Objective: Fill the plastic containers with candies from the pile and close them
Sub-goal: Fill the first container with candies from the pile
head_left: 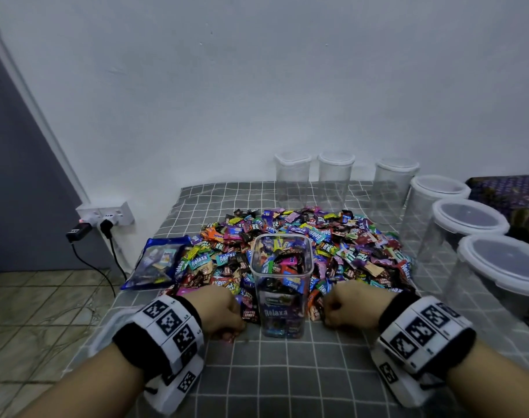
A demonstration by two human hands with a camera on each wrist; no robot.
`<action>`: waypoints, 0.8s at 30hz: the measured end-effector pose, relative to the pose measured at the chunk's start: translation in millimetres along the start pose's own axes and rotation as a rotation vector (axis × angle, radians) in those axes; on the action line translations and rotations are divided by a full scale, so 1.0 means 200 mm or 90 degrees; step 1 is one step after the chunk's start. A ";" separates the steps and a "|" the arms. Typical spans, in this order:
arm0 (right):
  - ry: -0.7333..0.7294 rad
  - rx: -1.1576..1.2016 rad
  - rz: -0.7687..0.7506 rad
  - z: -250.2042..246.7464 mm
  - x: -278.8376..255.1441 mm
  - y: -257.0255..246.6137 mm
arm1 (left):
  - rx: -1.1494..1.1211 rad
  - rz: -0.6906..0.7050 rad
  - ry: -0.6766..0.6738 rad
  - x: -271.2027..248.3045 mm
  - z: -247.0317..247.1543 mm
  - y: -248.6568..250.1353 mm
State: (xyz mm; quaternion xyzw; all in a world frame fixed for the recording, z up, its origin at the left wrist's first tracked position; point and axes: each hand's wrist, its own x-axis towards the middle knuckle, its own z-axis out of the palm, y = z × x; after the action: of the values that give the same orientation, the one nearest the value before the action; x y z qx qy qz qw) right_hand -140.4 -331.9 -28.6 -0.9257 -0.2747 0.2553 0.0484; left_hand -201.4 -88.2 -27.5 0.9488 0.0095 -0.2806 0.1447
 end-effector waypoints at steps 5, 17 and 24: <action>0.067 0.007 0.006 -0.03 0.05 0.01 | 0.069 -0.016 0.060 0.01 -0.05 0.00; 0.159 -0.034 0.018 -0.05 0.09 0.01 | 0.165 -0.030 0.198 0.08 -0.09 0.02; 0.111 -0.203 -0.011 0.01 0.15 -0.02 | 0.216 -0.039 0.102 0.15 -0.01 0.05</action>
State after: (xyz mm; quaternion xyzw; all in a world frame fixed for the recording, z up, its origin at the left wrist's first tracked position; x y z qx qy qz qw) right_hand -121.9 -312.2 -42.5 -0.9379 -0.3145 0.1265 -0.0731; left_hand -174.5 -99.3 -39.0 0.9781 0.0022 -0.2063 -0.0269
